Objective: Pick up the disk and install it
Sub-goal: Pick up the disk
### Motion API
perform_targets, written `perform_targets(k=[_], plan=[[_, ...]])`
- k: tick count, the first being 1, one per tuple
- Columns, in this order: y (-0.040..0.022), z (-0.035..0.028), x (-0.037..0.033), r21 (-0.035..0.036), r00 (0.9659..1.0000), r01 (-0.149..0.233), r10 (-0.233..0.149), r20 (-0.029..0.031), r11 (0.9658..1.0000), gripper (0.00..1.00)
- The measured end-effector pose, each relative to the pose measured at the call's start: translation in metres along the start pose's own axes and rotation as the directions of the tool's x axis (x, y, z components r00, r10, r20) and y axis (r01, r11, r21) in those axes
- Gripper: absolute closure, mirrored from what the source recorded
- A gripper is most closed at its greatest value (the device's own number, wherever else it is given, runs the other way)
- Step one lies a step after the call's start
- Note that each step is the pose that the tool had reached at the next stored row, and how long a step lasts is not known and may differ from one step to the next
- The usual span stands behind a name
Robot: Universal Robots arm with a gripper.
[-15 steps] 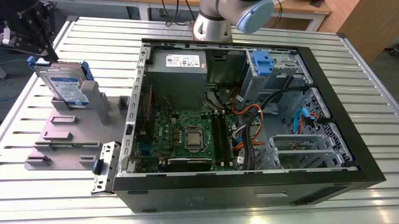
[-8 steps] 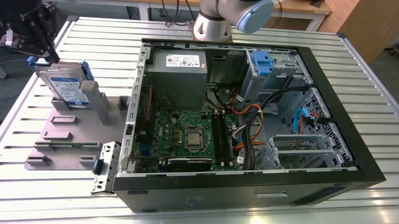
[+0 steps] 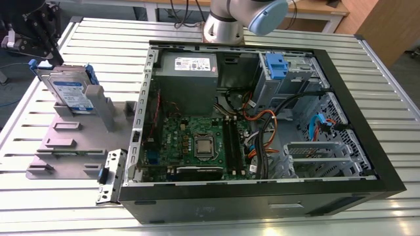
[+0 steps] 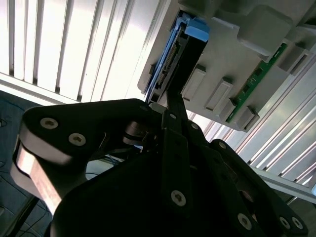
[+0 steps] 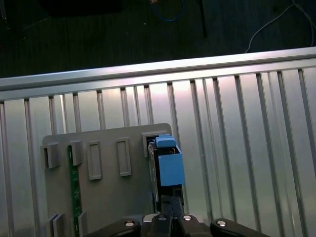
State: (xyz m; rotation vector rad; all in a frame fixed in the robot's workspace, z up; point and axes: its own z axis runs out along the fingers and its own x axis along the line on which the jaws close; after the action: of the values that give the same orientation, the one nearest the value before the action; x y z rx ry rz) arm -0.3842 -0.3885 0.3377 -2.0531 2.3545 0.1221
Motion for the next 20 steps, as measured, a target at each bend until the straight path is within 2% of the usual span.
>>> perform_targets(k=[5, 7, 10, 12, 13, 16, 17, 18, 20], plan=[[0.0, 0.0, 0.0, 0.0, 1.0, 0.0, 0.0, 0.0, 1.0, 0.89], [0.0, 0.0, 0.0, 0.0, 1.0, 0.0, 0.0, 0.0, 1.0, 0.77], [0.0, 0.0, -0.0001, 0.0, 1.0, 0.0, 0.0, 0.0, 1.0, 0.71], [0.0, 0.0, -0.0001, 0.0001, 1.0, 0.0, 0.0, 0.0001, 1.0, 0.59], [0.0, 0.0, -0.0001, 0.0, 1.0, 0.0, 0.0, 0.0, 1.0, 0.59], [0.0, 0.0, -0.0001, 0.0001, 1.0, 0.0, 0.0, 0.0, 1.0, 0.47], [0.0, 0.0, -0.0001, 0.0, 1.0, 0.0, 0.0, 0.0, 1.0, 0.47], [0.0, 0.0, -0.0001, 0.0, 1.0, 0.0, 0.0, 0.0001, 1.0, 0.41], [0.0001, 0.0006, -0.0003, 0.0003, 1.0, 0.001, -0.001, 0.0002, 1.0, 0.41]])
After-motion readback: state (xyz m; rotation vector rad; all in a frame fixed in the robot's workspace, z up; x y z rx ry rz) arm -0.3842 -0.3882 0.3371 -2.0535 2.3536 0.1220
